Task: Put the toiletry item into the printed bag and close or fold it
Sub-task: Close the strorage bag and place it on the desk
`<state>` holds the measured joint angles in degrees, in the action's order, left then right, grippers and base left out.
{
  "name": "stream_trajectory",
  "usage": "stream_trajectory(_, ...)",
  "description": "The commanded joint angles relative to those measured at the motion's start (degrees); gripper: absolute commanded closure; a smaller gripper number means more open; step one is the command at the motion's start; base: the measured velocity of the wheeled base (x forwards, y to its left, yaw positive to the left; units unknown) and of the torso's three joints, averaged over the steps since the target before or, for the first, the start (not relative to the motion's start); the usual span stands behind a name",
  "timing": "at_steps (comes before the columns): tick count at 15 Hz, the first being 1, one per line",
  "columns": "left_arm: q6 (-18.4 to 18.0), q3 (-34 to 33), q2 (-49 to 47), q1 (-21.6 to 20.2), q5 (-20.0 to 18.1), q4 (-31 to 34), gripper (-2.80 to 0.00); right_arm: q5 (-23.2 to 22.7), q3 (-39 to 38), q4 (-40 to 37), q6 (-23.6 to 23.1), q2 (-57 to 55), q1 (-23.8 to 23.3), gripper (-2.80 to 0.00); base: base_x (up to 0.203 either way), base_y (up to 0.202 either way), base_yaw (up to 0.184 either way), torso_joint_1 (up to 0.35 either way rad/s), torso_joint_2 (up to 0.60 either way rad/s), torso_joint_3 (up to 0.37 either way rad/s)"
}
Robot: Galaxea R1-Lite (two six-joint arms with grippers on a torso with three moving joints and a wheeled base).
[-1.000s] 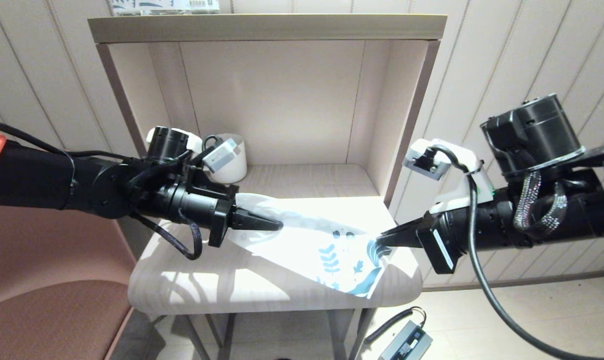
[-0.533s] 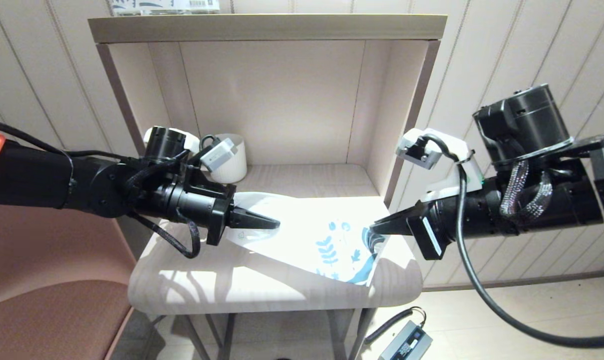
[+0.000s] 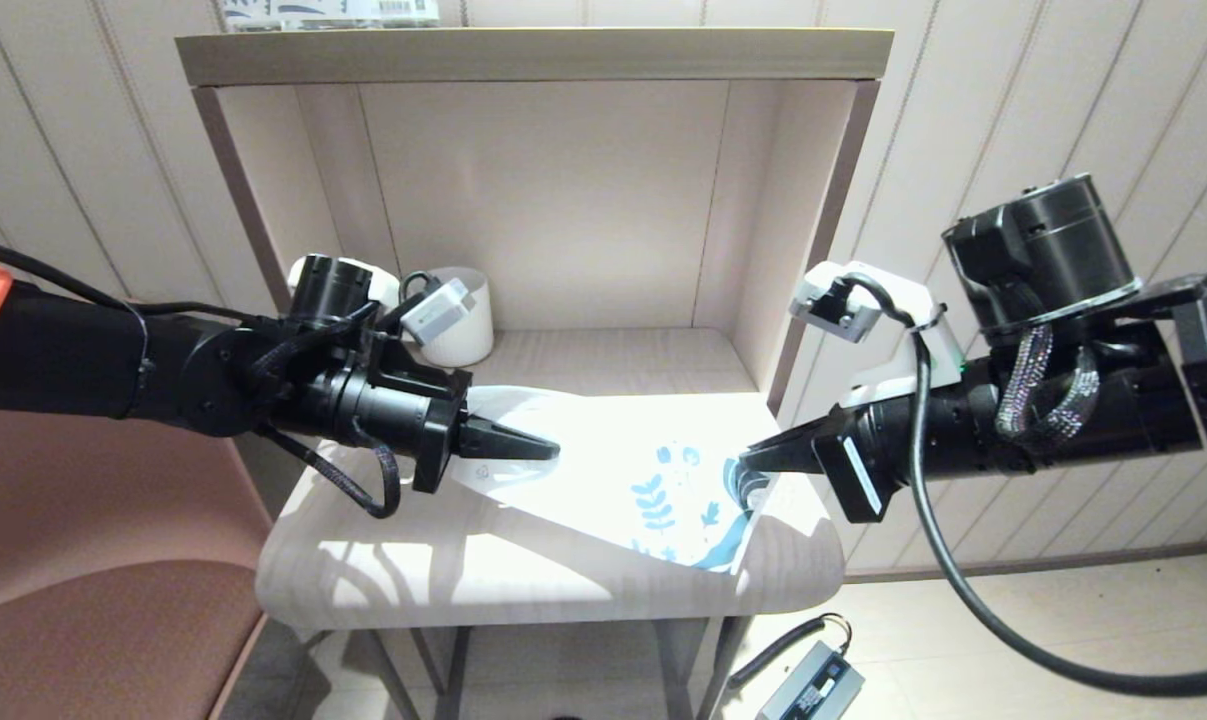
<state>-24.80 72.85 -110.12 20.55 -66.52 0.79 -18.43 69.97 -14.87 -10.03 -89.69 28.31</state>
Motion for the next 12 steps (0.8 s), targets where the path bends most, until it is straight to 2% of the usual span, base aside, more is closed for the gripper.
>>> stream_trajectory(1, -0.2, 0.0, -0.1, 0.0, -0.4, 0.0, 0.00, -0.2, 0.4, -0.1, -0.2, -0.2, 0.1, 0.00, 0.000, 0.000, 0.000, 0.000, 0.00, 0.000)
stream_trajectory(6, -0.2, -0.1, -0.1, 0.0, -0.4, -0.1, 0.00, -0.2, 1.5, -0.2, 0.2, -0.6, 0.0, 0.00, 0.000, 0.000, 0.000, 0.000, 0.00, 0.000)
stream_trajectory(7, -0.2, -0.1, -0.1, 0.0, -0.4, -0.1, 0.00, -0.2, 1.3, -0.2, 0.3, -0.6, 0.1, -0.48, 0.000, 0.000, 0.000, 0.000, 0.00, 0.000)
stream_trajectory(8, -0.2, -0.2, -0.1, 0.0, -0.4, -0.1, 0.00, 0.0, 0.8, -0.1, 0.3, -0.7, 0.0, -2.80, 0.000, 0.000, 0.000, 0.000, 0.00, 0.000)
stream_trajectory(12, -0.2, -0.2, 0.0, 0.0, -0.4, -0.1, 0.00, -0.2, 1.0, -0.1, 0.1, -0.9, 0.1, -2.80, 0.000, 0.000, 0.000, 0.000, 0.00, 0.000)
